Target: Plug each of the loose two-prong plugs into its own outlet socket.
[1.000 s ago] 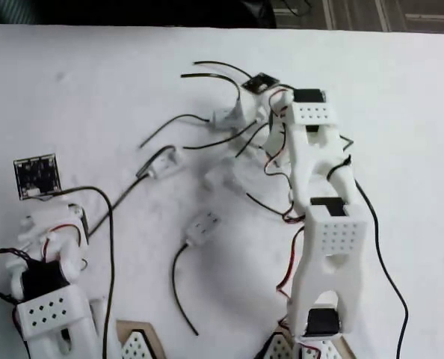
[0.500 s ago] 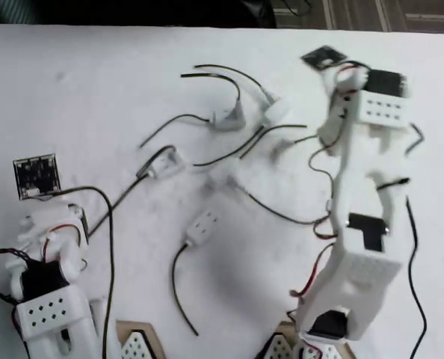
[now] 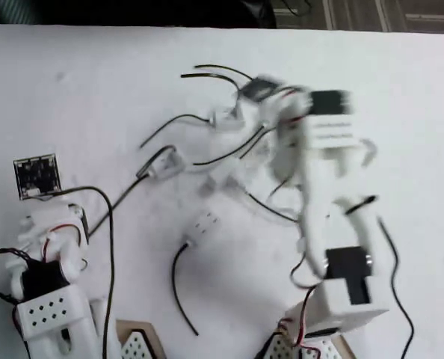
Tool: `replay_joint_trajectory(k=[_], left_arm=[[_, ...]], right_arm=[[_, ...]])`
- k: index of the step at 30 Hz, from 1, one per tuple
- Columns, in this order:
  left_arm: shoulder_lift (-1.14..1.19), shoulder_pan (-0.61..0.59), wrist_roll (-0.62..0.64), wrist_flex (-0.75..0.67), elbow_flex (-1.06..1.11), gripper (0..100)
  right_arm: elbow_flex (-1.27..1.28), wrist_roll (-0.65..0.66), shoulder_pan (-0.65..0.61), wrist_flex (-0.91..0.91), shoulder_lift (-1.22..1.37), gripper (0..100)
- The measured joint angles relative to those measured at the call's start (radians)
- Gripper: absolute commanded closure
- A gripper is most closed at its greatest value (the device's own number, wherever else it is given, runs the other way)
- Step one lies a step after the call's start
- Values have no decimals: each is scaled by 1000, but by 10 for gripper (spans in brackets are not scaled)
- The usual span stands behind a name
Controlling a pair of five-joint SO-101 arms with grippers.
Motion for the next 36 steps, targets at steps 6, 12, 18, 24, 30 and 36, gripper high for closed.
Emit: replay_joint_trajectory(k=[6, 12, 18, 24, 30, 36], left_arm=[[0, 0, 0, 0, 0, 924], [0, 0, 0, 0, 0, 924], [0, 0, 0, 0, 0, 924], [0, 0, 0, 0, 0, 924], [0, 0, 0, 0, 0, 924], [0, 0, 0, 0, 0, 924]], right_arm=[[9, -141, -226, -32, -66, 707], [9, -121, -207, -32, -242, 670], [15, 130, -46, -68, -290, 717], [15, 350, 54, -86, -107, 716], [15, 626, 54, -187, 80, 717], [15, 804, 51, -282, 160, 718]])
